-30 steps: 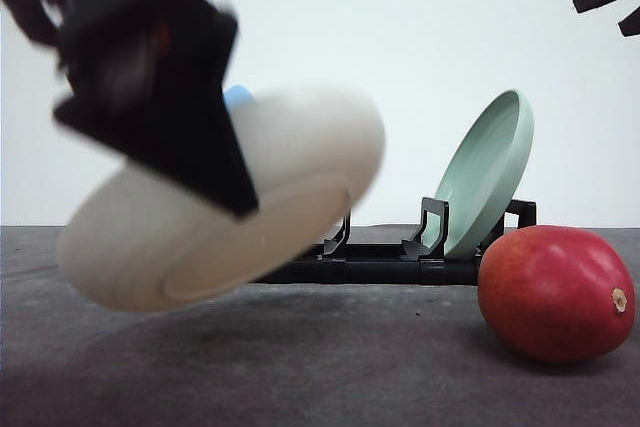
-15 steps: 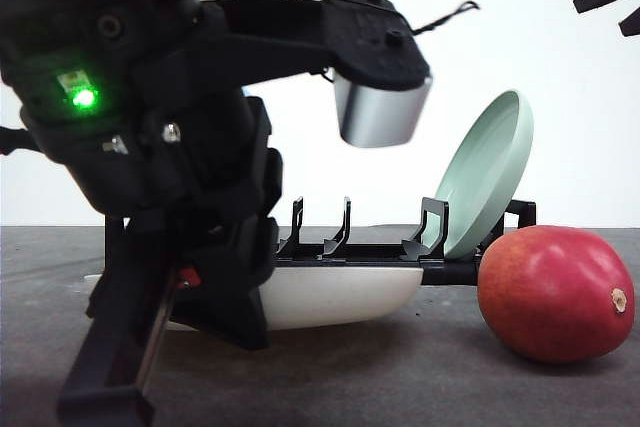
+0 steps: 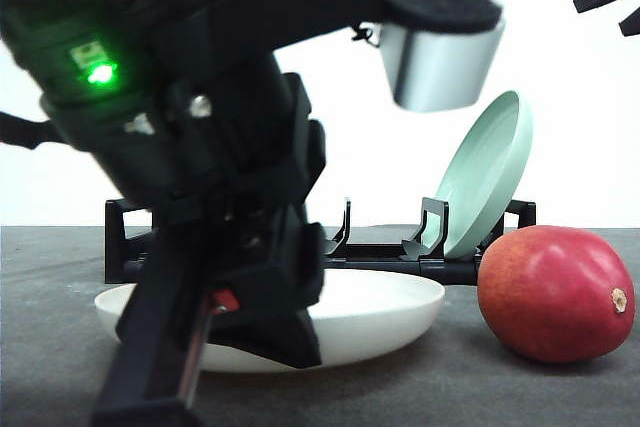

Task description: Place pomegranate in white plate

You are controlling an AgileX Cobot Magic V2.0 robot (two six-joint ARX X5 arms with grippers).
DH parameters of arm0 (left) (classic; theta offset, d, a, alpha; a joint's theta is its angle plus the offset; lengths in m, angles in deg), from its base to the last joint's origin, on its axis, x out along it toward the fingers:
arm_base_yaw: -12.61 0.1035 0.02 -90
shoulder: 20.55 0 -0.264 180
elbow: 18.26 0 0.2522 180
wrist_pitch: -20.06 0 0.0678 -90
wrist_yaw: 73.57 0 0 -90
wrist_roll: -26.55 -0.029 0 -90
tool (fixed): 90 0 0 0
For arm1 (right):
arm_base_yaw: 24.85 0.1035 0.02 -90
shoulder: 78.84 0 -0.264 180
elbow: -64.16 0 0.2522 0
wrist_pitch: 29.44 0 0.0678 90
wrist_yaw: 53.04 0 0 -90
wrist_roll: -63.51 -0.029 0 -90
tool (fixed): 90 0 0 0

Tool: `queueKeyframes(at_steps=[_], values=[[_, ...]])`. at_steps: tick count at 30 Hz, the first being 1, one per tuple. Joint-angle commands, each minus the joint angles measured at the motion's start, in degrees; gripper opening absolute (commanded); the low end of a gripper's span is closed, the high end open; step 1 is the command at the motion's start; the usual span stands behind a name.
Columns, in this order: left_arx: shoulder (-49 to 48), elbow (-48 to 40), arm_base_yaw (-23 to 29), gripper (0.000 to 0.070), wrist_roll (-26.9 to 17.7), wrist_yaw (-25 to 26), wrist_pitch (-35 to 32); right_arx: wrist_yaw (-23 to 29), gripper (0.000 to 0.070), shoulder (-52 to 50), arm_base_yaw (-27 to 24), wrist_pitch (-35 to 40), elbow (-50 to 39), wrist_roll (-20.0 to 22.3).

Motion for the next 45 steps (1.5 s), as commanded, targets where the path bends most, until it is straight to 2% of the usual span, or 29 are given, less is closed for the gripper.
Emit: queueKeyframes(at_steps=[1,4,8,11,12,15,20,23,26,32,37,40,45], values=[[1.0,0.9,-1.0,0.0241,-0.4,0.1,-0.8,0.2,0.0377,0.2,0.2,0.5,0.9,0.3],[1.0,0.9,-1.0,0.0257,-0.4,0.1,-0.8,0.2,0.0377,0.2,0.2,0.6,0.9,0.3],[1.0,0.9,-1.0,0.0397,0.2,0.1,-0.4,0.2,0.0377,0.2,0.2,0.5,0.9,0.3],[0.5,1.2,-0.7,0.0408,2.3,0.1,0.6,0.3,0.0377,0.2,0.2,0.5,0.9,0.3],[0.1,1.7,-0.5,0.0416,3.3,0.3,1.8,0.3,0.0377,0.2,0.2,0.6,0.9,0.3],[-2.1,3.4,0.7,0.0501,7.8,3.1,5.5,0.3,0.0377,0.2,0.2,0.6,0.9,0.3],[-9.8,4.6,5.3,0.0514,17.7,13.3,11.9,0.2,0.0377,0.2,0.2,0.5,0.9,0.3],[-15.5,4.6,10.1,0.0513,23.7,19.0,15.9,0.2,0.0377,0.2,0.2,0.5,0.9,0.2],[-21.1,4.6,16.4,0.0510,27.3,23.2,18.7,0.2,0.0377,0.2,0.2,0.6,0.9,0.2],[-30.0,4.6,31.1,0.0509,28.1,27.3,19.0,0.2,0.0377,0.2,0.2,0.5,0.9,-0.3],[-34.1,4.5,43.7,0.0509,28.8,29.9,18.2,0.2,0.0377,0.2,0.2,-0.6,0.9,-3.3],[-35.7,3.7,50.6,0.0510,28.9,33.5,16.4,0.0,0.0379,0.2,0.2,-2.3,0.9,-4.9],[-36.7,2.0,60.7,0.0509,28.9,41.5,14.1,-0.3,0.0462,0.2,0.2,-5.9,0.9,-9.9]])
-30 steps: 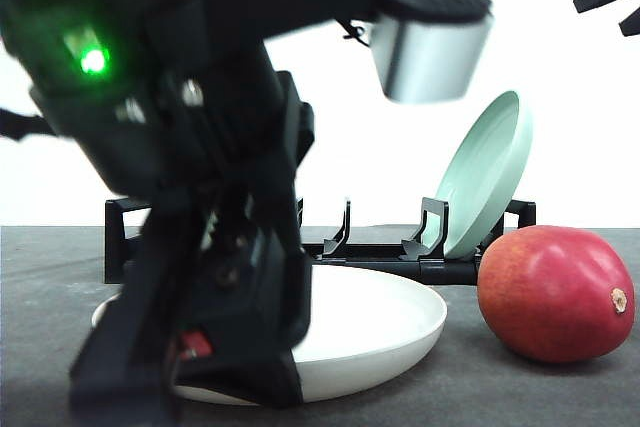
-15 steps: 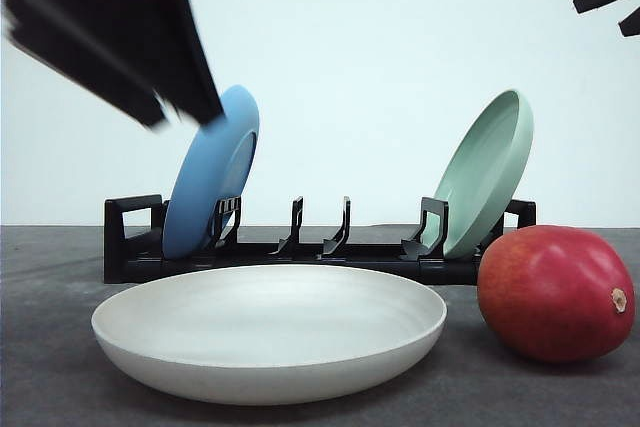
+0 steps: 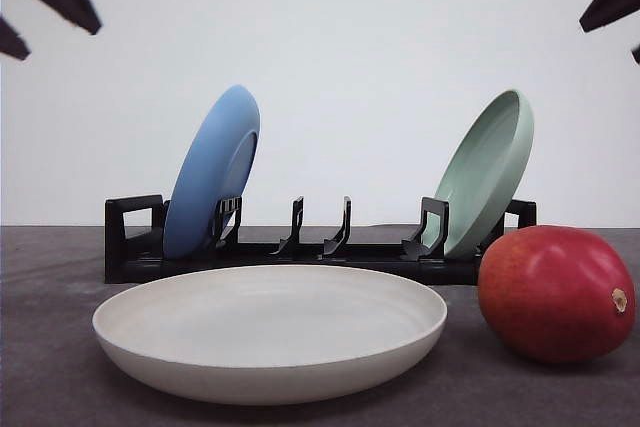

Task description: Place pomegranate in white plate

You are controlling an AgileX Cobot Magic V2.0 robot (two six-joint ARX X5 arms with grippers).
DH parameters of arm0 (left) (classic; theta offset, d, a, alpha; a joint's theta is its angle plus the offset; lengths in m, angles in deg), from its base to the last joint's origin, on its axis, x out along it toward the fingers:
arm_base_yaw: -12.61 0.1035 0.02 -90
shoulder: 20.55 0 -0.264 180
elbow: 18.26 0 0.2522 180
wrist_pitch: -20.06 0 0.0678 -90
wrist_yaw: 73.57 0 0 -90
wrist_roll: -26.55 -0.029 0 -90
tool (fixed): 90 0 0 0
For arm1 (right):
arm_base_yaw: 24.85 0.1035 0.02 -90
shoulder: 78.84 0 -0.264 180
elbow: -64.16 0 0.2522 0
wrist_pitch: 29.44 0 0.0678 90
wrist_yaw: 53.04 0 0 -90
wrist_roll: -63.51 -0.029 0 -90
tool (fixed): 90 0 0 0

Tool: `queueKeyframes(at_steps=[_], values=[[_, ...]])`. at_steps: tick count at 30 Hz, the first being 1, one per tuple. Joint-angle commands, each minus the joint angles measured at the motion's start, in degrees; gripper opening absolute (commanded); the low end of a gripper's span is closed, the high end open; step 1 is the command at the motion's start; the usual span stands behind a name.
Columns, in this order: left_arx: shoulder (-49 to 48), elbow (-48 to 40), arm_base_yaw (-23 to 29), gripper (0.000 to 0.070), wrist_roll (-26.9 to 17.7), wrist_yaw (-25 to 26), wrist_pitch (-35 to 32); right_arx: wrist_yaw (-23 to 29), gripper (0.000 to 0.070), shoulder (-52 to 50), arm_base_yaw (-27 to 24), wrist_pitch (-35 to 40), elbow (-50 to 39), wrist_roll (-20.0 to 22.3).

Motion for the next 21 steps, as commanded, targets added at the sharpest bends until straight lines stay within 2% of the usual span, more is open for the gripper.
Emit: queueKeyframes(at_steps=[1,4,7,13,21], values=[[0.5,-0.3,2.3,0.0509,0.2,1.9,-0.8,-0.3,0.0465,0.2,0.2,-0.8,0.9,-4.3],[0.5,-0.9,5.8,0.0510,0.2,2.1,-0.8,-1.2,0.0464,0.3,0.4,-3.7,1.3,-8.1],[0.5,-0.9,6.9,0.0510,0.8,2.1,-1.1,-0.2,0.0464,1.5,1.9,-9.1,3.6,-10.3],[0.5,-0.9,6.4,0.0509,1.1,2.1,-1.8,9.5,0.0464,9.1,8.5,-19.5,12.0,-10.2],[0.5,-0.9,6.2,0.0509,1.1,2.1,-1.7,17.7,0.0471,22.8,16.7,-21.9,18.6,-10.4]])
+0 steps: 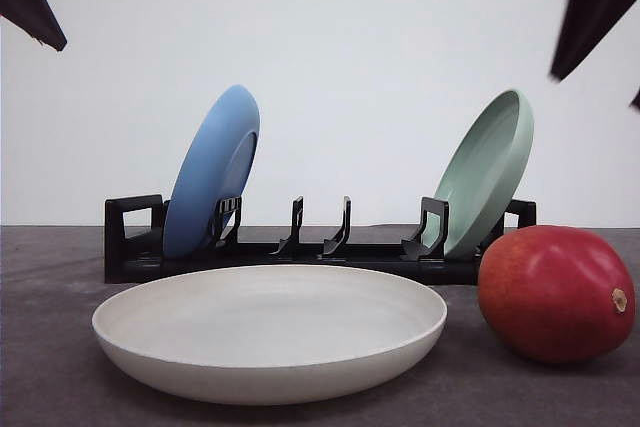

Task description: Place pomegranate in white plate

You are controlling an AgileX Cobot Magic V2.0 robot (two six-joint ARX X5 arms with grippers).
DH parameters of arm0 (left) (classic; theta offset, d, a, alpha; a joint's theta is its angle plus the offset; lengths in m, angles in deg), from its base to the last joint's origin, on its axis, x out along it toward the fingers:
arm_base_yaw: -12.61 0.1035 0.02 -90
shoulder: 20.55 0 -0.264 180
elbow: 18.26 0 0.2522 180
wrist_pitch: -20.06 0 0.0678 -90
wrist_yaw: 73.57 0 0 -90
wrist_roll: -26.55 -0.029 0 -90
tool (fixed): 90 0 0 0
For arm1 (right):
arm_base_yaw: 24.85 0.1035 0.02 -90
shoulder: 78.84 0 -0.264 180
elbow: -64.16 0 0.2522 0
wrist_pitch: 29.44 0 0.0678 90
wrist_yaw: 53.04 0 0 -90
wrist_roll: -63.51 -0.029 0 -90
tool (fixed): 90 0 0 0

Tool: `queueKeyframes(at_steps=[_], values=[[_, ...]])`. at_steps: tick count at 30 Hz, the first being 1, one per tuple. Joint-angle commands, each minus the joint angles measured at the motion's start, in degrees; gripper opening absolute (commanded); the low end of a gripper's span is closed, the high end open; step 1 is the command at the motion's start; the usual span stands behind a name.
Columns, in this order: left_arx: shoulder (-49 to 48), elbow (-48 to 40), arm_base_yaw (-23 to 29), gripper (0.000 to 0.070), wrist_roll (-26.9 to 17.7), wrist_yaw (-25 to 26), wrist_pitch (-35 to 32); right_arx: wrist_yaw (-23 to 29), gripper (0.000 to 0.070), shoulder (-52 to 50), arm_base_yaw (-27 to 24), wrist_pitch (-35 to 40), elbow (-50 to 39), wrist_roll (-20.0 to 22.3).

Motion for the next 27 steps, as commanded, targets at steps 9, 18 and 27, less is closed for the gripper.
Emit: queueKeyframes(at_steps=[9,18,27], values=[[0.4,0.2,-0.1,0.0498,0.3,0.3,-0.3,3.6,0.0645,14.5,3.8,0.6,2.0,-0.7],[0.4,0.2,-0.1,0.0498,0.2,0.2,-0.3,0.3,0.0645,22.7,4.1,2.3,2.0,-0.3],[0.5,0.2,-0.1,0.0498,0.2,0.2,-0.2,-1.7,0.0610,26.7,4.1,2.6,2.0,-0.3]])
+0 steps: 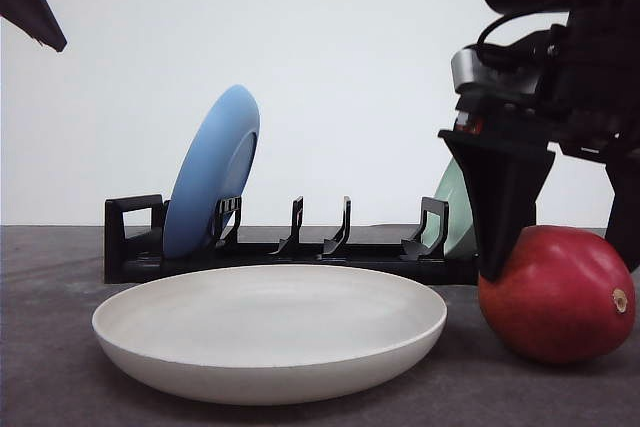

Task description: Place pomegranate in white plate

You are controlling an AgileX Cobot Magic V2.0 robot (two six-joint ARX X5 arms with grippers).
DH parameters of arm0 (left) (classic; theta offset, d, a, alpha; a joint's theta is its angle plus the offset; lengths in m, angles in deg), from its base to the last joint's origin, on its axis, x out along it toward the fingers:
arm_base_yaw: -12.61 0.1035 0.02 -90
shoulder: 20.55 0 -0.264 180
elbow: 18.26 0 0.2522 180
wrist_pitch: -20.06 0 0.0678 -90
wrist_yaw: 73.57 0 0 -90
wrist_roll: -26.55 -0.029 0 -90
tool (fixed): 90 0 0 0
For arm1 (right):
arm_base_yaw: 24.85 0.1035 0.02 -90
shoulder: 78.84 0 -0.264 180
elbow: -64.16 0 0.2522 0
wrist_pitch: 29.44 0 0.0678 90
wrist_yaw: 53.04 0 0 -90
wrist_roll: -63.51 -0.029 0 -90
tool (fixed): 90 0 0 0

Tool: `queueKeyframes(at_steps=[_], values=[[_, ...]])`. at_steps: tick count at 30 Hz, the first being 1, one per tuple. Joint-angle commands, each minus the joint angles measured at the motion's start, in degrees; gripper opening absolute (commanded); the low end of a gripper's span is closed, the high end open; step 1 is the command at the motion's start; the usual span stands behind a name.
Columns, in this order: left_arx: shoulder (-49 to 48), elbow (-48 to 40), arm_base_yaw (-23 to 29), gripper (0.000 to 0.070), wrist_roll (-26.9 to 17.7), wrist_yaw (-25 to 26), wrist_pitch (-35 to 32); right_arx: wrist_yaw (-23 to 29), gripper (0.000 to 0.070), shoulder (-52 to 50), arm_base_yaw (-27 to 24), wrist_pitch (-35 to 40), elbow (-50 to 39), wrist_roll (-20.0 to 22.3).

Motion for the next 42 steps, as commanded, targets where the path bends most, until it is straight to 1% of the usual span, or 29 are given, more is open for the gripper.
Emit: queueKeyframes(at_steps=[1,3,7,11,15,19,22,25,27,35,38,42], values=[[0.5,0.2,-0.1,0.0498,0.2,0.2,-0.4,-0.7,0.0609,1.2,0.4,0.2,1.1,-0.2],[0.5,0.2,-0.1,0.0498,0.2,0.2,-0.4,-1.6,0.0584,1.7,0.4,0.1,1.1,-0.2],[0.5,0.2,-0.1,0.0498,0.2,0.2,-0.4,-2.2,0.0481,1.9,0.4,0.1,1.1,-0.2],[0.5,0.2,-0.1,0.0498,0.2,0.2,-0.4,-2.2,0.0475,1.9,0.3,-2.1,1.9,0.2],[0.5,0.2,-0.1,0.0498,0.2,0.2,-0.4,-2.0,0.0475,1.9,0.3,-7.9,5.8,3.6],[0.5,0.2,-0.1,0.0498,0.3,0.2,-0.4,-2.1,0.0475,1.9,2.0,-8.9,9.7,6.9],[0.5,0.2,-0.1,0.0498,0.3,0.2,-0.4,-2.5,0.0475,1.9,3.9,-6.6,11.1,7.9],[0.5,0.2,-0.1,0.0498,0.3,0.2,-0.4,-5.0,0.0475,1.9,6.1,-2.4,11.2,7.8],[0.5,0.2,-0.1,0.0498,0.3,0.2,-0.4,-5.6,0.0475,1.9,7.6,0.6,11.2,7.7],[0.5,0.2,-0.1,0.0498,0.3,0.2,-0.4,-5.6,0.0475,4.0,13.5,13.1,11.2,8.8],[0.5,0.2,-0.1,0.0498,0.3,0.2,-0.4,-5.1,0.0475,5.8,14.9,16.2,11.2,8.9],[0.5,0.2,-0.1,0.0498,0.3,0.2,-0.3,-4.9,0.0475,9.0,16.0,18.3,11.2,9.1]])
